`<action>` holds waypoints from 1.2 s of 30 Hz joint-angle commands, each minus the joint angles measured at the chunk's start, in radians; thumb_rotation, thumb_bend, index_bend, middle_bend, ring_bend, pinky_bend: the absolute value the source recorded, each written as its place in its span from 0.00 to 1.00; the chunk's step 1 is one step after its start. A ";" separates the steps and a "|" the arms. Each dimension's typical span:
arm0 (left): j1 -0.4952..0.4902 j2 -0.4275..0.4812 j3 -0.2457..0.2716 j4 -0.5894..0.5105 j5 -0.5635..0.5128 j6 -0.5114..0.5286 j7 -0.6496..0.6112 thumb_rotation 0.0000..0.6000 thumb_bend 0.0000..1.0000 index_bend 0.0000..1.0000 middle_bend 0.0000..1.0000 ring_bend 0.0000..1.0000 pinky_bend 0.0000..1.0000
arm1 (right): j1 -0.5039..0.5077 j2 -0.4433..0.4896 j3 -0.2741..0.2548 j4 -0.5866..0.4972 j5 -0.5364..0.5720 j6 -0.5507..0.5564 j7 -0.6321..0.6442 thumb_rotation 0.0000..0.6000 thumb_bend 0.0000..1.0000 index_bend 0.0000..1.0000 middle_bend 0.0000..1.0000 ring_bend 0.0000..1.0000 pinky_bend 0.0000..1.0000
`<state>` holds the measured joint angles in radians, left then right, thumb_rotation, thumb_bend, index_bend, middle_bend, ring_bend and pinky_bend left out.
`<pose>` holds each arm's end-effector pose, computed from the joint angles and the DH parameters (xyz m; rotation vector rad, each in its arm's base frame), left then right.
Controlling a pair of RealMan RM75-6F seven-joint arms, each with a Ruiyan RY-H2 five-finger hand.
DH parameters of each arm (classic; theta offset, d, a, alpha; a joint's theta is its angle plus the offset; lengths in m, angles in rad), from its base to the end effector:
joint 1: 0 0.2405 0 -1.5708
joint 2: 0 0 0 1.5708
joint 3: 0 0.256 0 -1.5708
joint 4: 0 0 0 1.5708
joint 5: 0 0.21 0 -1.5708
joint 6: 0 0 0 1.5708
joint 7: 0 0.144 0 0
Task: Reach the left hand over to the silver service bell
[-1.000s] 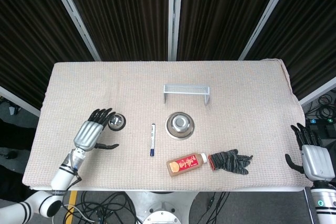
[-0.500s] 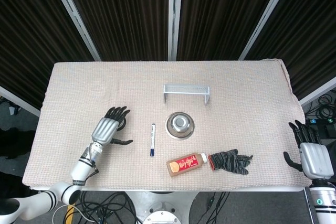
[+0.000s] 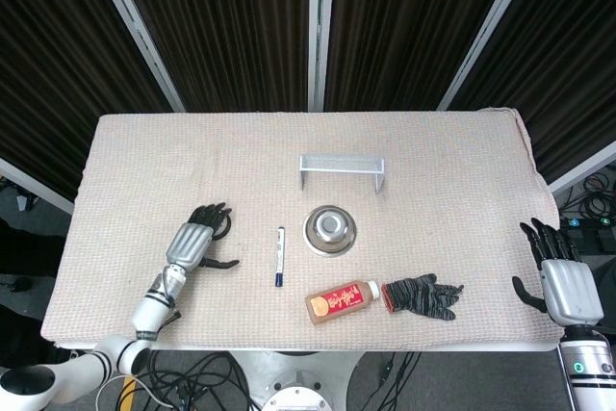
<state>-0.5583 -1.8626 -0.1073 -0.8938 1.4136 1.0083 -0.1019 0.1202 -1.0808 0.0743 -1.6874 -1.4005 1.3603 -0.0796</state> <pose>-0.2424 0.3192 -0.0783 -1.7519 -1.0884 -0.9477 -0.3094 -0.1948 0.1558 1.4002 -0.9706 0.7999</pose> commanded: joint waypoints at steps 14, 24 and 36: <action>0.013 -0.031 0.019 0.048 0.009 0.039 -0.018 0.47 0.00 0.00 0.00 0.00 0.00 | 0.004 0.003 0.001 -0.009 0.011 -0.003 -0.013 1.00 0.27 0.00 0.00 0.00 0.00; 0.011 -0.036 0.030 0.060 0.023 0.054 -0.018 0.47 0.00 0.00 0.00 0.00 0.00 | 0.009 0.000 0.000 -0.010 0.010 -0.008 -0.013 1.00 0.27 0.00 0.00 0.00 0.00; -0.002 -0.033 0.004 0.050 0.026 0.093 -0.020 0.47 0.00 0.00 0.00 0.00 0.00 | 0.013 0.016 0.005 -0.032 0.000 0.001 -0.021 1.00 0.27 0.00 0.00 0.00 0.00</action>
<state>-0.5592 -1.8986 -0.1006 -0.8392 1.4401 1.0986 -0.1236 0.1333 -1.0653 0.0791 -1.7193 -1.4001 1.3613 -0.1010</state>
